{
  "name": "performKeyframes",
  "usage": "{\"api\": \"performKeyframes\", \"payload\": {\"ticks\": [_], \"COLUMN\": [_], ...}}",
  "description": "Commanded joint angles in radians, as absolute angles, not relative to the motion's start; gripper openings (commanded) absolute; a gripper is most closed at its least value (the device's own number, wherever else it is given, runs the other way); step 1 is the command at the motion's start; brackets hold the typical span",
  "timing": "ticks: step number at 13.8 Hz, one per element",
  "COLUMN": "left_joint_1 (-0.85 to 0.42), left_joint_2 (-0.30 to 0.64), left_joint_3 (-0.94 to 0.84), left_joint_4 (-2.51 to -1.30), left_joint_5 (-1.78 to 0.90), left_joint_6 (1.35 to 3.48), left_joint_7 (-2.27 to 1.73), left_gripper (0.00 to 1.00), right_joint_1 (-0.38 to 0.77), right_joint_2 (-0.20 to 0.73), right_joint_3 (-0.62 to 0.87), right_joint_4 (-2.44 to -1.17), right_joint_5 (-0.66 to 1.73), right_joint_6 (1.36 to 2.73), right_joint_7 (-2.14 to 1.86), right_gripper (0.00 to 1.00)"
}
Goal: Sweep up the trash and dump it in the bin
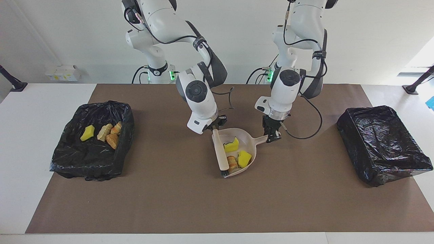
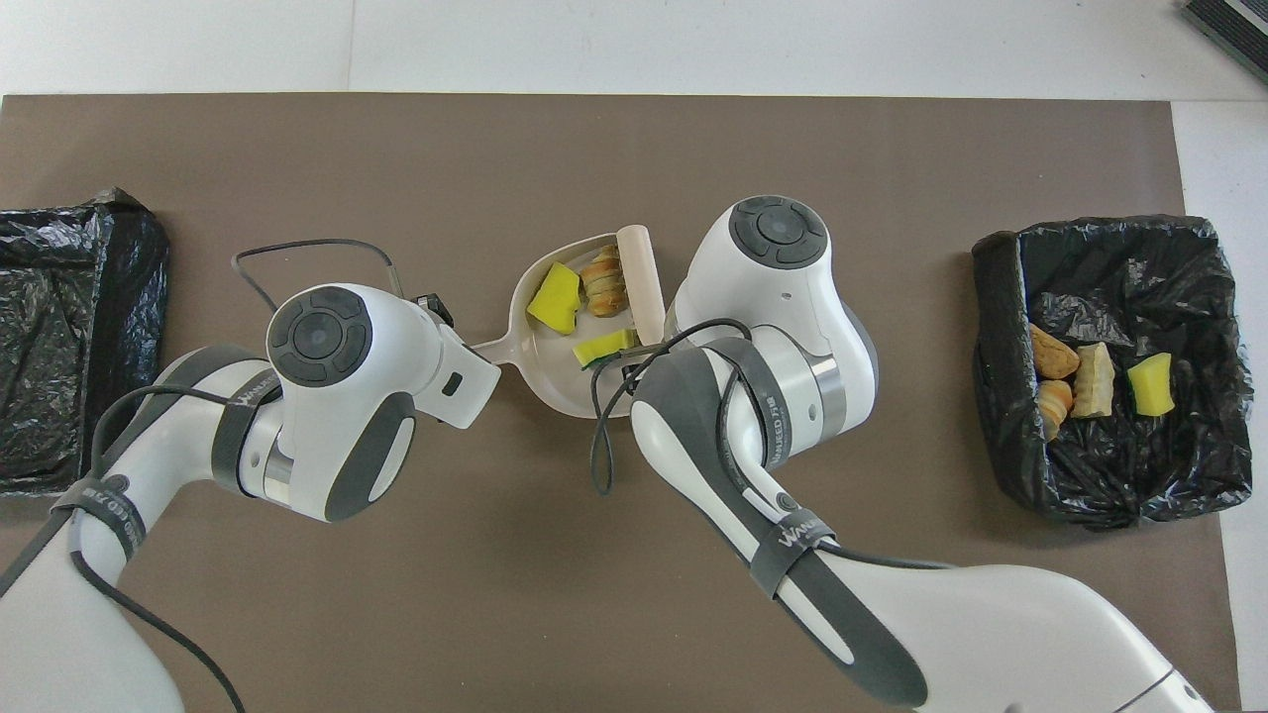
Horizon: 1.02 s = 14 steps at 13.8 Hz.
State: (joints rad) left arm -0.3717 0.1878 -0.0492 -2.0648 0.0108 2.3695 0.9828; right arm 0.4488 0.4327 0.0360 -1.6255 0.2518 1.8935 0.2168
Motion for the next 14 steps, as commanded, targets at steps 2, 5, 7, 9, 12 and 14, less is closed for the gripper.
{"api": "performKeyframes", "payload": {"ticks": [2, 5, 7, 9, 12, 14], "left_joint_1": [-0.33, -0.302, -0.272, -0.217, -0.132, -0.114], "left_joint_2": [0.176, 0.176, 0.176, 0.176, 0.176, 0.17], "left_joint_3": [-0.051, -0.051, -0.051, -0.051, -0.051, -0.051], "left_joint_4": [-2.072, -2.036, -1.984, -1.913, -1.83, -1.839], "left_joint_5": [-0.024, -0.026, -0.047, -0.09, -0.126, -0.141], "left_joint_6": [2.367, 2.307, 2.228, 2.128, 2.002, 1.999], "left_joint_7": [1.054, 1.09, 1.149, 1.231, 1.337, 1.382], "left_gripper": [0.0, 0.0, 0.0, 0.0, 0.0, 0.0], "right_joint_1": [0.425, 0.402, 0.383, 0.385, 0.457, 0.53], "right_joint_2": [0.436, 0.404, 0.361, 0.322, 0.212, 0.131], "right_joint_3": [0.041, 0.011, 0.012, 0.012, 0.02, 0.02], "right_joint_4": [-1.578, -1.543, -1.548, -1.551, -1.674, -1.796], "right_joint_5": [0.242, 0.226, 0.224, 0.227, 0.232, 0.244], "right_joint_6": [1.841, 1.731, 1.7, 1.613, 1.562, 1.581], "right_joint_7": [0.218, 0.204, 0.199, 0.212, 0.332, 0.438], "right_gripper": [0.0, 0.0, 0.0, 0.0, 0.0, 0.0]}}
